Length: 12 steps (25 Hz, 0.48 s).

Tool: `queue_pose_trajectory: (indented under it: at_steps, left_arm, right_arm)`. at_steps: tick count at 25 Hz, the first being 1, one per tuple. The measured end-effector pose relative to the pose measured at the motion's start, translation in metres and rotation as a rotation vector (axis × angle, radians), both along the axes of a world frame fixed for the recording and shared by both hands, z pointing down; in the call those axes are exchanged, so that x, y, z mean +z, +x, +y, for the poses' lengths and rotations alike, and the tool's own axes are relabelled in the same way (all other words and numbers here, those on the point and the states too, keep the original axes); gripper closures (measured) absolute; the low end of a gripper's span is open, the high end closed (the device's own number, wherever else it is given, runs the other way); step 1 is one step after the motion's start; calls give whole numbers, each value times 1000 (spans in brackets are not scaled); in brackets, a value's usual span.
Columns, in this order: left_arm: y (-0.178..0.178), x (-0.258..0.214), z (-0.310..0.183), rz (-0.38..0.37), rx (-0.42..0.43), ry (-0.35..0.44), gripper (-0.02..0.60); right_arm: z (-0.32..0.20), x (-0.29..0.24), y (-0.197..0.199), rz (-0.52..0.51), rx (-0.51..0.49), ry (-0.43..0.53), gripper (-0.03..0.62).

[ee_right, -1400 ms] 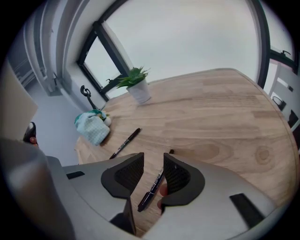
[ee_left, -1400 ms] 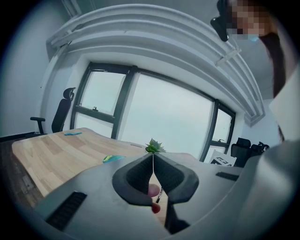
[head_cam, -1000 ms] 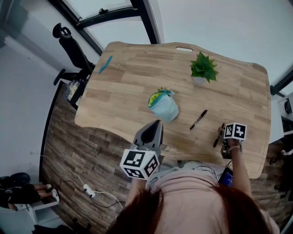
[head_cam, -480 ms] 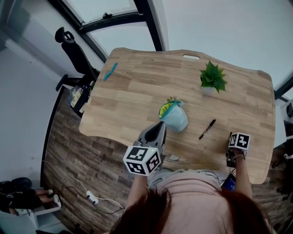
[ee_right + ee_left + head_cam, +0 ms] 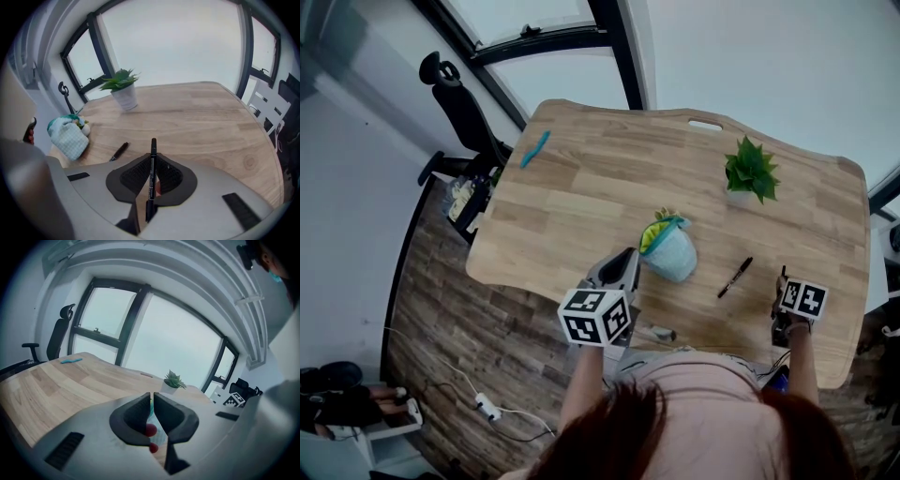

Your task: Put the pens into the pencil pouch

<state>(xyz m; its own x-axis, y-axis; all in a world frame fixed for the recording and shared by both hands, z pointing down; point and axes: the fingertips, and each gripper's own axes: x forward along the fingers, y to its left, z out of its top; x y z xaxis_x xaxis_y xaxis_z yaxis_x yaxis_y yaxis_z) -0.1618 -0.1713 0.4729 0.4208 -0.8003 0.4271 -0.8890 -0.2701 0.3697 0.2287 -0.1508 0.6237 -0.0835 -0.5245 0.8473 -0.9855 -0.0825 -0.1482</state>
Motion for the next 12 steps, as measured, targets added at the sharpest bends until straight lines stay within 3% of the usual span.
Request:
queue_pose_trajectory:
  at_steps: [4, 7, 12]
  left_arm:
    - [-5, 12, -8, 11, 0, -42, 574]
    - [-7, 20, -13, 7, 22, -74, 523]
    - [-12, 33, -24, 44, 22, -118, 519]
  right_arm:
    - [-21, -31, -16, -78, 2, 105, 562]
    - [-37, -59, -30, -143, -6, 196, 562]
    - [-62, -101, -58, -245, -55, 352, 562]
